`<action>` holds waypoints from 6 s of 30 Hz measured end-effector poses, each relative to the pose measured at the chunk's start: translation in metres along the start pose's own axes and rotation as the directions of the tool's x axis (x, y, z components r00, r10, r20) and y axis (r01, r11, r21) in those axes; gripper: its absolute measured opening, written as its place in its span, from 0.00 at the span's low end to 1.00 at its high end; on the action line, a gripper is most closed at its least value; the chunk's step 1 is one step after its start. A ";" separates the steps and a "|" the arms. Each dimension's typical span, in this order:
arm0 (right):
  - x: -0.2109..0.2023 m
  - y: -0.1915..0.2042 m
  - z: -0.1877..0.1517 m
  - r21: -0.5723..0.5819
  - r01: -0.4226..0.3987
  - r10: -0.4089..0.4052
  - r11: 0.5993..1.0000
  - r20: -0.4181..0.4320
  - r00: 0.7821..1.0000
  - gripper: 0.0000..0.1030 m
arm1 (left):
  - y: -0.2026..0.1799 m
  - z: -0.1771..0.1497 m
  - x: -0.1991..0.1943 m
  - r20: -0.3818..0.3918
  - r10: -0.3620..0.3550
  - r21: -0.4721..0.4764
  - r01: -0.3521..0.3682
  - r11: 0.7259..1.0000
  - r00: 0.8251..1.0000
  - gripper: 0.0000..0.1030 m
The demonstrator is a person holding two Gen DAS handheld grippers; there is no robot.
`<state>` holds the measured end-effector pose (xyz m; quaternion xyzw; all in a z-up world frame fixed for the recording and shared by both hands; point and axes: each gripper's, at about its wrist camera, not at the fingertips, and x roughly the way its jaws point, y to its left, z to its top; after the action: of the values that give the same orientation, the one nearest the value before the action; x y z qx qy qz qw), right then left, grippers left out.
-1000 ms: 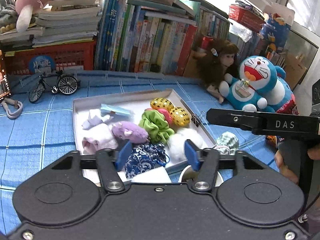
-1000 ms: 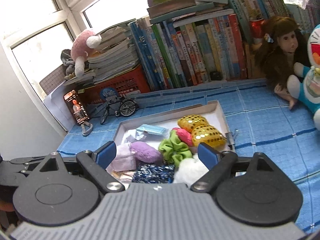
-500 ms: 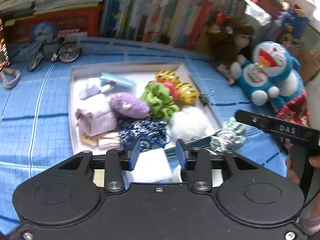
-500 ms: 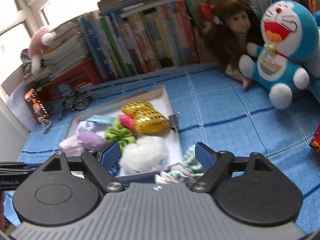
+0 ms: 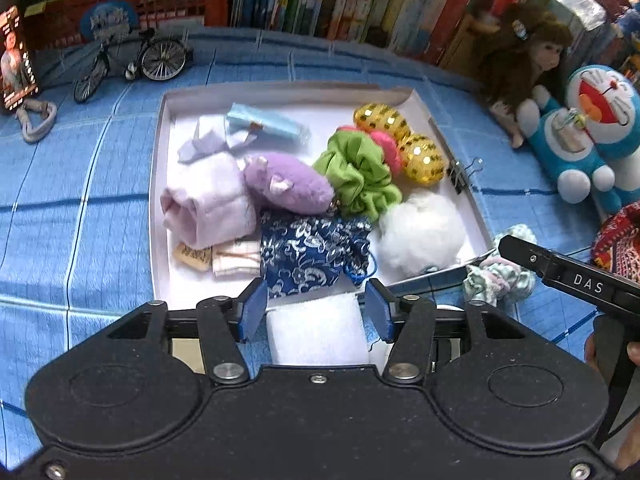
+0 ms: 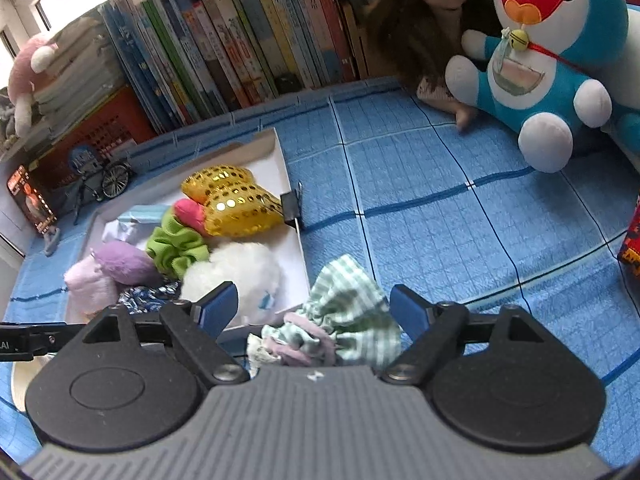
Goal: Organize soft objects
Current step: 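Move left tool to white foam block while right tool approaches green checked pouch, then close left tool on foam block while right tool grasps green checked pouch, then carry foam block with left tool while right tool carries checked pouch to tray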
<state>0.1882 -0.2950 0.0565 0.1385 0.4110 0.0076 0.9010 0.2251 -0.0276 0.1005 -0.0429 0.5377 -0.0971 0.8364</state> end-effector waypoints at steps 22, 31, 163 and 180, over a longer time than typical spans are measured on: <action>0.014 0.005 -0.010 -0.016 0.024 -0.025 1.000 -0.050 0.998 0.48 | 0.003 0.002 0.009 -0.020 -0.030 -0.046 0.029 0.999 0.999 0.45; -0.008 0.015 -0.007 -0.019 -0.001 0.001 1.000 -0.007 1.000 0.44 | 0.006 0.003 -0.014 0.037 -0.072 -0.042 0.073 0.996 0.997 0.45; -0.052 0.066 0.027 -0.056 -0.275 0.280 0.960 0.259 0.924 0.35 | 0.049 -0.037 -0.104 0.540 -0.085 0.140 0.010 0.990 0.837 0.41; 0.067 0.134 0.078 -0.102 -0.331 0.338 0.938 0.053 0.940 0.37 | 0.083 0.063 0.023 0.256 -0.044 0.037 0.036 0.999 0.966 0.41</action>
<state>0.3039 -0.1763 0.0907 0.1651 0.3488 0.1747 0.9058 0.3007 0.0465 0.0918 -0.0526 0.4222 -0.1162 0.8975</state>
